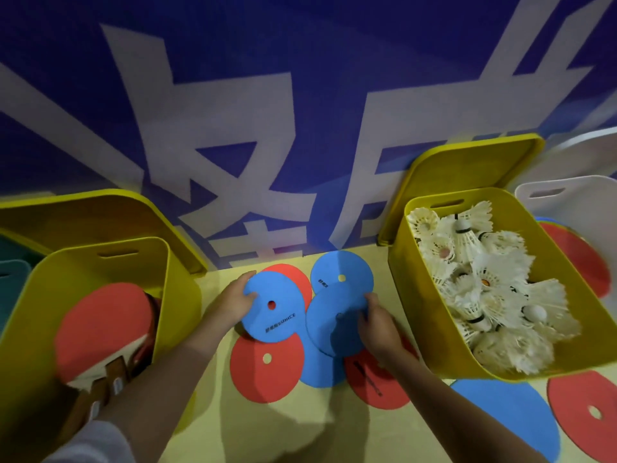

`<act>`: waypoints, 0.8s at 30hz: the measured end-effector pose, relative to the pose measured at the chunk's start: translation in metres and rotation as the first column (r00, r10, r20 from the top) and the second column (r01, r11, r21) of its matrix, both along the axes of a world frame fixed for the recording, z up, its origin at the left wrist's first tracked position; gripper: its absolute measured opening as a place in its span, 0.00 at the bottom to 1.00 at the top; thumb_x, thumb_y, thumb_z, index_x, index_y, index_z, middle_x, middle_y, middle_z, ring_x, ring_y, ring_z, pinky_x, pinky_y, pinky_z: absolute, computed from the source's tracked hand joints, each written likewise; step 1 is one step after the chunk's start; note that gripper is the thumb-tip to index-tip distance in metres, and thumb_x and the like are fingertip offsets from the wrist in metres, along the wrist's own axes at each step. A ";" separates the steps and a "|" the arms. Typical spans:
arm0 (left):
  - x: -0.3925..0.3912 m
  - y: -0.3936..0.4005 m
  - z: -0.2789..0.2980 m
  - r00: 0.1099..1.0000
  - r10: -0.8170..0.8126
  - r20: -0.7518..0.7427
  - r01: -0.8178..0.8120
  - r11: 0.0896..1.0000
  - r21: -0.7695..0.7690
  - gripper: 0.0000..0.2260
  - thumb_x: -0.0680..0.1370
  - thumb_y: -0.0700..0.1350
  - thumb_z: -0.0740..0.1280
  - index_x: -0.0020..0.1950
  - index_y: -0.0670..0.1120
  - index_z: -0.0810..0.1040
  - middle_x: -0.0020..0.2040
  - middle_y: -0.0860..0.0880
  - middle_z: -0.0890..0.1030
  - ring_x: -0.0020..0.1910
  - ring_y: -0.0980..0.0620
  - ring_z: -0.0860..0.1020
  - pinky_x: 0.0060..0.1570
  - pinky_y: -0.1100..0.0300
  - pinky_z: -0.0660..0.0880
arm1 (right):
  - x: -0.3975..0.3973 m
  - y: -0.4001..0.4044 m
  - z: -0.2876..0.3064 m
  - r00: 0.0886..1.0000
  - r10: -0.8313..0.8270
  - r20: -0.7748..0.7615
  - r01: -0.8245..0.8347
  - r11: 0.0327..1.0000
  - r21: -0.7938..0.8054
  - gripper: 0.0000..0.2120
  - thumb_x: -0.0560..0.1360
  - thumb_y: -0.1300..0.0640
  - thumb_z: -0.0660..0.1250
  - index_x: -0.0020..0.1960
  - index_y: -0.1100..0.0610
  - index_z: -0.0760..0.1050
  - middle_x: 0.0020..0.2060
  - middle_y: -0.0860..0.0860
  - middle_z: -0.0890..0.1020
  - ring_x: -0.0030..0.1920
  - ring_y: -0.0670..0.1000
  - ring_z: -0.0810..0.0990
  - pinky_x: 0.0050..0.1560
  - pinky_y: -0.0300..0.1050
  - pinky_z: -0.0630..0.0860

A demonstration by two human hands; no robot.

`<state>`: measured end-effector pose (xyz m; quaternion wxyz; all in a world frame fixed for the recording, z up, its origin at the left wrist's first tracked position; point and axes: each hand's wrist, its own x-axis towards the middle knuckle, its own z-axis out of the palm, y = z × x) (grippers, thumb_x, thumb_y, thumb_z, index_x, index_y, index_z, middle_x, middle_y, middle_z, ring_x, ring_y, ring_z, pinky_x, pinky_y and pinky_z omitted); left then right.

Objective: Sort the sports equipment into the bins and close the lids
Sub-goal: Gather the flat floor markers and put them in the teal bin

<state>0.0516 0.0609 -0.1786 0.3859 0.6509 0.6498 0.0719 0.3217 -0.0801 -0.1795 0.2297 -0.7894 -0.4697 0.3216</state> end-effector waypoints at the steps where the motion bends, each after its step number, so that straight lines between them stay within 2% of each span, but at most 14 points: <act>1: -0.001 -0.005 0.007 0.999 -0.012 0.035 0.012 1.000 0.018 0.22 0.80 0.41 0.62 0.73 0.50 0.66 0.68 0.44 0.73 0.63 0.44 0.73 0.60 0.52 0.72 | -0.005 -0.005 0.009 1.000 -0.011 -0.003 0.011 1.000 -0.002 0.23 0.79 0.61 0.57 0.73 0.58 0.59 0.60 0.58 0.78 0.58 0.60 0.77 0.49 0.47 0.71; 2: -0.003 -0.011 0.015 0.998 -0.024 0.057 0.022 0.999 0.033 0.21 0.80 0.40 0.61 0.74 0.50 0.65 0.68 0.44 0.72 0.64 0.44 0.72 0.62 0.52 0.71 | -0.010 -0.008 0.017 1.000 -0.020 -0.022 0.020 1.000 0.007 0.25 0.79 0.61 0.58 0.75 0.56 0.58 0.61 0.57 0.78 0.57 0.60 0.77 0.49 0.47 0.72; 4: -0.004 -0.024 0.034 0.995 -0.022 0.102 0.015 0.998 0.068 0.21 0.81 0.39 0.59 0.74 0.47 0.65 0.70 0.44 0.71 0.65 0.45 0.72 0.61 0.54 0.70 | -0.022 -0.010 0.033 0.996 -0.016 -0.090 0.022 0.998 0.062 0.26 0.78 0.60 0.59 0.75 0.53 0.59 0.63 0.54 0.76 0.61 0.59 0.76 0.56 0.49 0.73; 6: -0.009 -0.033 0.055 0.986 0.005 0.166 -0.024 0.994 0.111 0.21 0.80 0.38 0.59 0.74 0.45 0.65 0.66 0.43 0.73 0.56 0.47 0.76 0.53 0.57 0.73 | -0.038 -0.009 0.053 0.991 -0.004 -0.135 0.021 0.992 0.121 0.25 0.77 0.61 0.59 0.73 0.52 0.63 0.65 0.54 0.75 0.62 0.57 0.76 0.61 0.50 0.73; 7: -0.014 -0.036 0.066 0.981 0.013 0.196 -0.042 0.989 0.143 0.21 0.80 0.38 0.60 0.74 0.44 0.65 0.63 0.42 0.75 0.49 0.47 0.77 0.49 0.57 0.74 | -0.047 -0.008 0.065 0.989 -0.015 -0.148 0.038 0.988 0.150 0.24 0.77 0.62 0.59 0.73 0.52 0.64 0.63 0.54 0.76 0.58 0.56 0.77 0.58 0.48 0.73; 8: -0.021 -0.039 0.078 0.974 0.025 0.226 -0.065 0.983 0.170 0.20 0.80 0.38 0.61 0.73 0.44 0.67 0.60 0.41 0.76 0.47 0.47 0.77 0.48 0.56 0.74 | -0.058 -0.006 0.077 0.985 -0.044 -0.169 0.075 0.981 0.179 0.24 0.77 0.63 0.59 0.72 0.52 0.66 0.61 0.54 0.77 0.53 0.55 0.77 0.54 0.46 0.73; 10: -0.040 -0.040 0.101 0.947 0.055 0.316 -0.128 0.969 0.213 0.19 0.80 0.38 0.61 0.71 0.43 0.69 0.60 0.42 0.77 0.54 0.47 0.77 0.51 0.58 0.74 | -0.081 -0.004 0.102 0.963 -0.121 -0.241 0.183 0.950 0.255 0.22 0.77 0.64 0.58 0.70 0.53 0.68 0.55 0.51 0.78 0.49 0.54 0.76 0.50 0.46 0.72; 12: -0.064 -0.040 0.127 0.916 0.054 0.398 -0.176 0.945 0.275 0.18 0.79 0.35 0.60 0.69 0.41 0.70 0.58 0.42 0.76 0.55 0.47 0.75 0.48 0.65 0.72 | -0.108 -0.002 0.129 0.934 -0.161 -0.319 0.268 0.906 0.329 0.20 0.77 0.64 0.58 0.67 0.53 0.70 0.51 0.48 0.76 0.51 0.57 0.77 0.49 0.48 0.72; 17: -0.143 -0.040 0.175 0.881 0.047 0.471 -0.240 0.902 0.359 0.17 0.80 0.35 0.59 0.69 0.42 0.71 0.56 0.47 0.76 0.56 0.47 0.76 0.55 0.51 0.74 | -0.187 0.012 0.170 0.859 -0.131 -0.495 0.376 0.818 0.435 0.17 0.76 0.65 0.58 0.63 0.54 0.73 0.57 0.49 0.78 0.55 0.50 0.76 0.48 0.40 0.69; 20: -0.194 -0.043 0.189 0.843 0.110 0.526 -0.344 0.863 0.371 0.16 0.80 0.36 0.60 0.67 0.43 0.73 0.54 0.44 0.78 0.51 0.47 0.77 0.50 0.53 0.73 | -0.240 0.016 0.183 0.836 -0.087 -0.542 0.374 0.812 0.448 0.18 0.76 0.65 0.58 0.63 0.55 0.74 0.57 0.50 0.78 0.56 0.50 0.76 0.45 0.38 0.71; 24: -0.266 -0.050 0.203 0.787 0.162 0.595 -0.434 0.831 0.347 0.16 0.78 0.35 0.59 0.64 0.45 0.76 0.53 0.47 0.79 0.51 0.49 0.77 0.48 0.58 0.73 | -0.309 0.023 0.190 0.798 -0.050 -0.601 0.382 0.813 0.440 0.17 0.75 0.62 0.57 0.61 0.53 0.75 0.55 0.50 0.80 0.55 0.52 0.77 0.51 0.51 0.76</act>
